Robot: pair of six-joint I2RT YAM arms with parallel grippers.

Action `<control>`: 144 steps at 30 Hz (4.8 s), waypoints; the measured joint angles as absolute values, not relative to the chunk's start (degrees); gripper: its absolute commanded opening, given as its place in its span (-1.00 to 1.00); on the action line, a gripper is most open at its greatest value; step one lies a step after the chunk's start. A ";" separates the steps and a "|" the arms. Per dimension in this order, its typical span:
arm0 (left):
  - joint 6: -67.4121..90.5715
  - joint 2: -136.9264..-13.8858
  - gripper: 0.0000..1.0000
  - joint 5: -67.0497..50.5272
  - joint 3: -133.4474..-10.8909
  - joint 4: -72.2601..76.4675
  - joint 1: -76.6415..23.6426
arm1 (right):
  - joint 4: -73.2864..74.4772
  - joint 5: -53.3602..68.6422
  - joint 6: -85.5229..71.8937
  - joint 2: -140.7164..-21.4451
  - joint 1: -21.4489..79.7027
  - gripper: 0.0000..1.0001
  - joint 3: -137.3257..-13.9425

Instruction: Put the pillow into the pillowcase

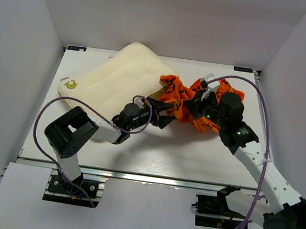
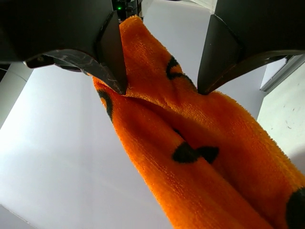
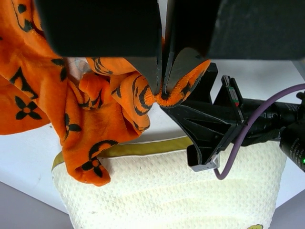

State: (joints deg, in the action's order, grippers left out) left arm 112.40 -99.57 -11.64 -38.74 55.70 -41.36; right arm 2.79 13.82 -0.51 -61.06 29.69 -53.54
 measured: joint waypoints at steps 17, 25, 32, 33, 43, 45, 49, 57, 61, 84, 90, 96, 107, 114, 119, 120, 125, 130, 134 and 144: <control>114.08 -97.78 0.54 -12.78 -38.44 55.00 -41.36 | 1.43 11.84 0.40 -60.58 29.69 -1.00 -53.54; 114.41 -100.51 0.25 -13.17 -41.54 54.96 -41.36 | 1.45 12.27 0.32 -60.58 29.69 -1.00 -53.54; 114.56 -103.85 -0.48 -13.15 -43.33 56.12 -41.34 | 1.54 12.56 0.54 -59.61 29.69 -1.00 -52.05; 114.69 -103.85 -0.65 -13.10 -43.33 56.18 -41.23 | 1.54 12.53 0.86 -59.35 29.69 -1.00 -51.77; 107.22 -94.78 -1.00 -20.38 -40.36 47.27 -33.85 | 4.27 12.58 11.18 -52.60 29.69 -1.00 -47.64; 100.47 -87.66 -1.00 -23.55 -40.91 36.97 -31.11 | 5.80 13.28 14.74 -50.39 29.78 -1.00 -45.76; 82.52 -75.75 -1.00 -28.69 -49.12 10.92 -29.17 | 9.19 16.71 22.50 -46.87 30.26 -1.00 -43.38; 58.50 -67.11 -1.00 -32.77 -53.78 -27.92 -28.82 | 24.86 28.42 37.45 -40.16 30.15 0.18 -43.42; 52.36 -62.08 -1.00 -30.65 -48.93 -40.49 -27.73 | 33.69 29.41 41.95 -39.35 29.74 0.42 -43.53; 38.87 -60.90 0.33 -9.26 -61.69 -58.41 -27.86 | 7.92 13.80 25.89 -79.05 28.10 0.38 -53.28; 38.57 -66.50 0.30 -6.90 -59.42 -46.83 -27.86 | 4.38 14.92 29.06 -92.97 27.22 0.39 -63.64; 37.85 -81.14 0.30 -5.48 -59.55 -36.18 -27.86 | 6.81 17.39 31.05 -100.99 27.22 0.39 -71.29; 36.32 -96.38 0.18 -5.30 -64.69 -25.65 -27.86 | 10.66 19.00 32.14 -104.07 27.33 0.36 -71.68; 36.75 -104.77 -0.52 -4.21 -67.72 -21.61 -27.88 | 7.92 12.99 31.70 -108.49 27.49 0.09 -71.99; 36.71 -109.12 -0.80 -3.36 -69.14 -20.36 -27.88 | 6.61 10.72 31.55 -110.98 27.46 -0.69 -73.43; 36.73 -109.65 -0.87 -3.33 -69.52 -20.34 -27.88 | 6.48 10.46 31.24 -111.07 27.44 -0.80 -73.82; 36.67 -110.39 -1.00 -3.18 -70.50 -19.88 -27.99 | 5.52 10.48 29.69 -110.24 26.63 -1.00 -75.07; 36.60 -110.39 -1.00 -2.92 -70.50 -19.75 -27.99 | 5.50 10.96 27.92 -105.54 23.68 -1.00 -75.81; 36.45 -110.37 -1.00 -2.72 -70.08 -18.92 -27.99 | 5.43 12.73 26.59 -101.06 20.71 -1.00 -77.47; 35.99 -105.75 -1.00 -1.26 -66.30 -19.88 -28.14 | 3.92 14.61 25.12 -92.03 18.44 -0.96 -75.02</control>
